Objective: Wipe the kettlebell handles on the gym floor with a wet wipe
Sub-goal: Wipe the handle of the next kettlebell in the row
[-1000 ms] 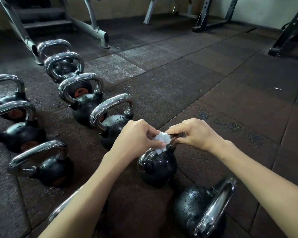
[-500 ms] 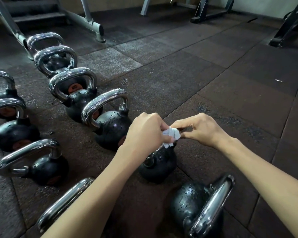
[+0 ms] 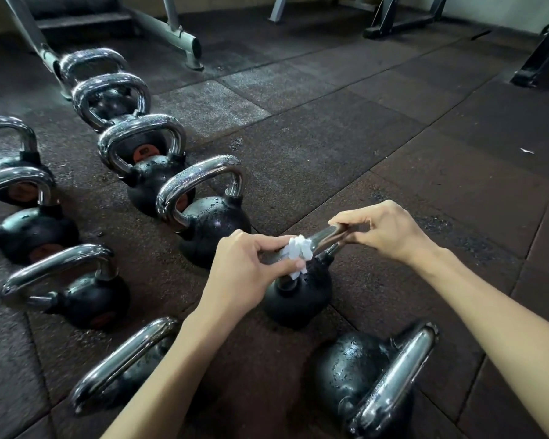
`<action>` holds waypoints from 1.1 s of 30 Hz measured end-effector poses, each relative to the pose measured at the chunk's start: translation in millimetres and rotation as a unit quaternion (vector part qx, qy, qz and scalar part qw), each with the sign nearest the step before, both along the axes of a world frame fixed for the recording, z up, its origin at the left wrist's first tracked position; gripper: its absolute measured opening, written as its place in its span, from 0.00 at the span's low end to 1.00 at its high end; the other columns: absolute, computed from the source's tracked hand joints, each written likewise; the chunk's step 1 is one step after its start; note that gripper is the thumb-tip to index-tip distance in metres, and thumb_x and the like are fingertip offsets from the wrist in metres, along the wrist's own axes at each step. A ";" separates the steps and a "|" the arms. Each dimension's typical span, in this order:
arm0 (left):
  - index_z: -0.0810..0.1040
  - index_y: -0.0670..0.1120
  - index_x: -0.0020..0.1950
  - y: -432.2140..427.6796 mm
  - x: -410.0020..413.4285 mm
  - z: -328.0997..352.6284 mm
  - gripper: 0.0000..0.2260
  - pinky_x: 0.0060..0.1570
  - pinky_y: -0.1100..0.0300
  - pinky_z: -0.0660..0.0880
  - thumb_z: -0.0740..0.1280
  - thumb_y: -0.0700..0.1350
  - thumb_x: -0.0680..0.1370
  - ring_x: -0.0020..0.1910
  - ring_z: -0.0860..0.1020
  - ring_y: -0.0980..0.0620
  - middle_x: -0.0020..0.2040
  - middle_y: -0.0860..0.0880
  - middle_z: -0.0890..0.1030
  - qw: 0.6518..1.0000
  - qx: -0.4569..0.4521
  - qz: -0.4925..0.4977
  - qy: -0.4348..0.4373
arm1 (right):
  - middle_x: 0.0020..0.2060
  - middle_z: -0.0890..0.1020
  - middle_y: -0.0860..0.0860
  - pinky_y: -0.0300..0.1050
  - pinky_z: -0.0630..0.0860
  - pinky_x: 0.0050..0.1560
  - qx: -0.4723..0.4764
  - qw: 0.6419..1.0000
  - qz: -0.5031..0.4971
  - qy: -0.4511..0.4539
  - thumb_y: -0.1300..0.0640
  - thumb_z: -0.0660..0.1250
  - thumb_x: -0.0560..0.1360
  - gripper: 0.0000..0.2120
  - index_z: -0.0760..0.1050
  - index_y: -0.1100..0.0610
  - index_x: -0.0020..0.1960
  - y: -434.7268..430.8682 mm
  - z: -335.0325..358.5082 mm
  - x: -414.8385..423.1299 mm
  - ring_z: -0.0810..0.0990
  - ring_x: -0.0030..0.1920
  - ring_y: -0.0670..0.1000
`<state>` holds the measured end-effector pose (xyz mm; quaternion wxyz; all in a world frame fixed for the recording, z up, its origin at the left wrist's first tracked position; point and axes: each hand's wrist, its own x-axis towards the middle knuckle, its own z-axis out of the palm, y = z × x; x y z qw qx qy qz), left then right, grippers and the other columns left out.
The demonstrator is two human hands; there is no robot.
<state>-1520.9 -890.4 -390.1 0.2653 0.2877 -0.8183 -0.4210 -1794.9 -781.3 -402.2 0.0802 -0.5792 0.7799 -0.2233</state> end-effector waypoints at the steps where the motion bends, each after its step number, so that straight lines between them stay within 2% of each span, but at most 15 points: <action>1: 0.87 0.60 0.55 2.7 -0.6 -4.4 0.17 0.36 0.73 0.66 0.82 0.54 0.68 0.34 0.72 0.67 0.41 0.65 0.85 1.000 -0.014 0.013 0.006 | 0.47 0.87 0.37 0.50 0.81 0.52 0.000 1.000 -0.003 0.001 0.49 0.79 0.70 0.27 0.73 0.24 0.59 0.8 -1.1 -0.6 0.85 0.45 0.45; 5: 0.83 0.69 0.55 11.6 15.4 -37.9 0.19 0.41 0.65 0.70 0.81 0.56 0.67 0.41 0.73 0.54 0.40 0.73 0.81 0.998 -0.020 0.052 0.016 | 0.44 0.87 0.39 0.51 0.81 0.50 -0.003 1.000 -0.012 -0.015 0.45 0.79 0.69 0.22 0.76 0.27 0.57 8.3 -4.3 -3.4 0.84 0.43 0.45; 8: 0.85 0.66 0.56 19.0 17.3 -58.2 0.18 0.45 0.55 0.75 0.78 0.61 0.66 0.41 0.73 0.53 0.41 0.63 0.86 0.998 0.005 0.064 0.023 | 0.46 0.88 0.39 0.44 0.80 0.55 -0.011 0.999 -0.017 -0.050 0.49 0.82 0.67 0.19 0.83 0.31 0.53 12.0 -6.3 -7.9 0.84 0.46 0.36; 10: 0.86 0.65 0.56 22.5 8.1 -56.6 0.18 0.45 0.58 0.75 0.78 0.60 0.67 0.40 0.73 0.55 0.44 0.63 0.87 0.996 0.006 0.067 0.060 | 0.47 0.88 0.42 0.28 0.74 0.49 -0.022 0.997 -0.026 -0.064 0.56 0.83 0.67 0.22 0.84 0.38 0.56 14.6 -8.2 -10.6 0.80 0.43 0.27; 11: 0.86 0.64 0.56 24.1 2.0 -51.5 0.18 0.44 0.62 0.73 0.79 0.58 0.67 0.39 0.72 0.56 0.45 0.65 0.86 0.995 -0.006 0.067 0.072 | 0.47 0.87 0.43 0.24 0.71 0.46 -0.020 0.997 -0.030 -0.064 0.58 0.83 0.67 0.21 0.85 0.43 0.57 15.8 -9.9 -12.6 0.78 0.40 0.26; 13: 0.86 0.62 0.58 26.3 -8.7 -43.9 0.18 0.43 0.67 0.69 0.81 0.54 0.69 0.39 0.70 0.57 0.46 0.68 0.85 0.995 -0.038 0.061 0.074 | 0.49 0.87 0.42 0.24 0.71 0.48 -0.014 0.997 -0.041 -0.060 0.58 0.83 0.67 0.20 0.86 0.46 0.58 18.5 -12.9 -15.4 0.79 0.43 0.28; 15: 0.86 0.62 0.57 27.4 -12.9 -45.9 0.18 0.42 0.67 0.68 0.81 0.54 0.69 0.39 0.69 0.57 0.43 0.64 0.86 0.995 -0.027 0.063 0.071 | 0.51 0.87 0.42 0.24 0.71 0.50 -0.013 0.997 -0.046 -0.063 0.59 0.82 0.67 0.21 0.86 0.47 0.58 21.1 -14.4 -16.8 0.80 0.49 0.33; 18: 0.86 0.66 0.47 23.7 -10.8 -66.5 0.11 0.38 0.67 0.66 0.81 0.56 0.67 0.37 0.69 0.57 0.33 0.57 0.81 0.996 -0.022 0.066 0.055 | 0.51 0.86 0.41 0.24 0.70 0.51 -0.010 0.997 -0.048 -0.052 0.59 0.83 0.67 0.21 0.86 0.48 0.58 22.7 -14.0 -18.6 0.82 0.51 0.37; 20: 0.87 0.60 0.40 23.1 -9.4 -78.1 0.05 0.37 0.68 0.64 0.80 0.57 0.68 0.36 0.68 0.58 0.27 0.59 0.73 0.996 -0.029 0.072 0.036 | 0.51 0.87 0.42 0.28 0.72 0.52 -0.006 0.997 -0.048 -0.053 0.56 0.83 0.66 0.22 0.86 0.47 0.58 22.4 -12.4 -17.9 0.82 0.49 0.36; 22: 0.85 0.52 0.35 21.0 -8.9 -84.8 0.14 0.37 0.68 0.64 0.76 0.62 0.69 0.37 0.67 0.58 0.26 0.55 0.72 0.996 -0.044 0.068 0.024 | 0.49 0.88 0.43 0.27 0.71 0.50 -0.001 0.997 -0.051 -0.055 0.55 0.83 0.65 0.21 0.86 0.46 0.58 21.6 -10.2 -16.3 0.81 0.46 0.33; 23: 0.85 0.52 0.34 20.7 -8.1 -83.2 0.16 0.37 0.68 0.64 0.74 0.63 0.70 0.37 0.67 0.57 0.27 0.53 0.74 0.997 -0.047 0.061 0.020 | 0.48 0.88 0.43 0.24 0.69 0.49 -0.001 0.997 -0.051 -0.055 0.55 0.83 0.66 0.21 0.86 0.46 0.58 20.7 -9.1 -15.4 0.80 0.44 0.30; 26: 0.87 0.64 0.41 17.2 0.5 -68.7 0.03 0.37 0.62 0.68 0.77 0.60 0.69 0.36 0.69 0.56 0.32 0.54 0.82 0.999 -0.010 0.035 0.036 | 0.44 0.87 0.43 0.23 0.68 0.44 -0.012 0.997 -0.043 -0.056 0.58 0.83 0.66 0.20 0.86 0.48 0.57 17.3 -4.6 -8.5 0.77 0.39 0.25; 29: 0.89 0.61 0.47 8.0 12.7 -48.5 0.09 0.34 0.51 0.69 0.80 0.53 0.68 0.34 0.69 0.55 0.41 0.52 0.88 0.987 0.103 0.040 0.115 | 0.45 0.88 0.45 0.28 0.72 0.46 -0.003 0.999 -0.035 -0.038 0.56 0.83 0.67 0.20 0.86 0.46 0.58 10.3 2.0 1.4 0.78 0.39 0.30; 31: 0.90 0.57 0.48 -2.8 17.0 -34.3 0.09 0.35 0.55 0.68 0.80 0.52 0.68 0.35 0.71 0.53 0.45 0.51 0.89 0.980 0.137 0.058 0.132 | 0.47 0.89 0.44 0.43 0.79 0.53 0.010 0.999 -0.032 -0.036 0.53 0.81 0.69 0.19 0.85 0.39 0.58 3.8 4.5 9.9 0.82 0.43 0.38; 33: 0.90 0.54 0.48 -12.8 18.8 -21.1 0.10 0.37 0.61 0.69 0.80 0.52 0.68 0.37 0.74 0.58 0.47 0.54 0.88 0.980 0.133 0.063 0.133 | 0.48 0.88 0.43 0.51 0.81 0.55 0.025 0.999 0.003 -0.037 0.52 0.78 0.70 0.21 0.80 0.33 0.59 -4.9 7.1 25.4 0.85 0.47 0.46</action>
